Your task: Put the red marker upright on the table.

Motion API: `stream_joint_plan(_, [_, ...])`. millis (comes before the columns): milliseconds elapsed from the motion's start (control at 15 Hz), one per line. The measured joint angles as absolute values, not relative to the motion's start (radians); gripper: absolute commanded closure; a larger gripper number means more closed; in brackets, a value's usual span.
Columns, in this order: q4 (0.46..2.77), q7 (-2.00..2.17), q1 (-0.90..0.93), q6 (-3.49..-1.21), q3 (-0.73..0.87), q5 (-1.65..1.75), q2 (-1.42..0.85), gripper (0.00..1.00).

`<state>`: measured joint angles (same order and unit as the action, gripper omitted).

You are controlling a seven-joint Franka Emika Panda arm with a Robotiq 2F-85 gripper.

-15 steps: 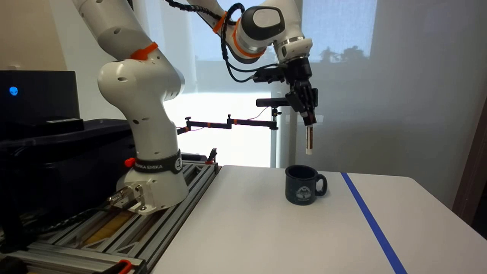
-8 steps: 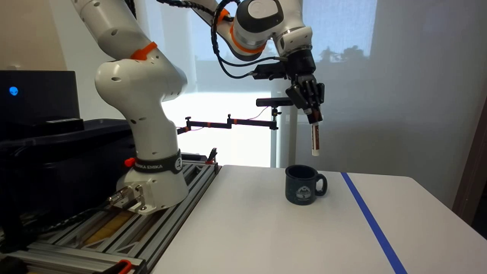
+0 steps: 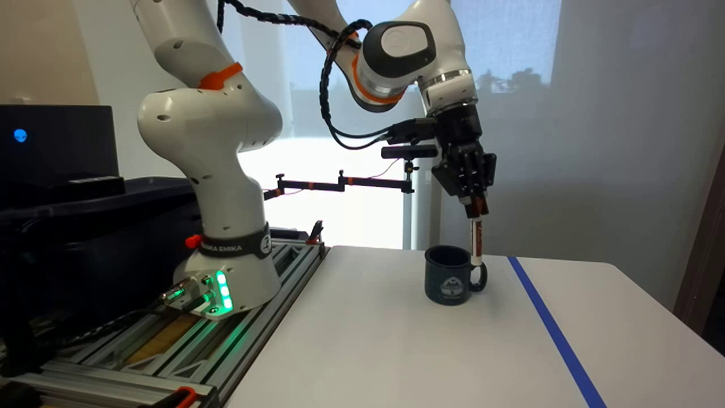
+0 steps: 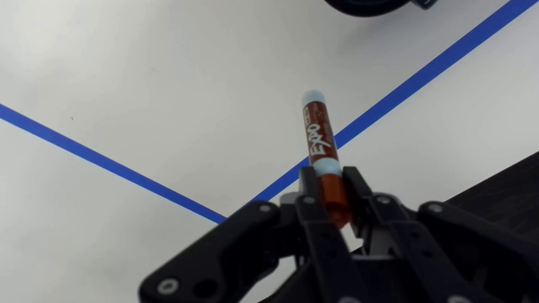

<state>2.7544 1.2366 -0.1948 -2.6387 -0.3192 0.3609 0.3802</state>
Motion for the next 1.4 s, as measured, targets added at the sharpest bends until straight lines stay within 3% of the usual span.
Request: stream_joint_plan(1400, [2.753, 1.512, -0.331, -2.893, -0.288, 0.827, 0.024, 0.95])
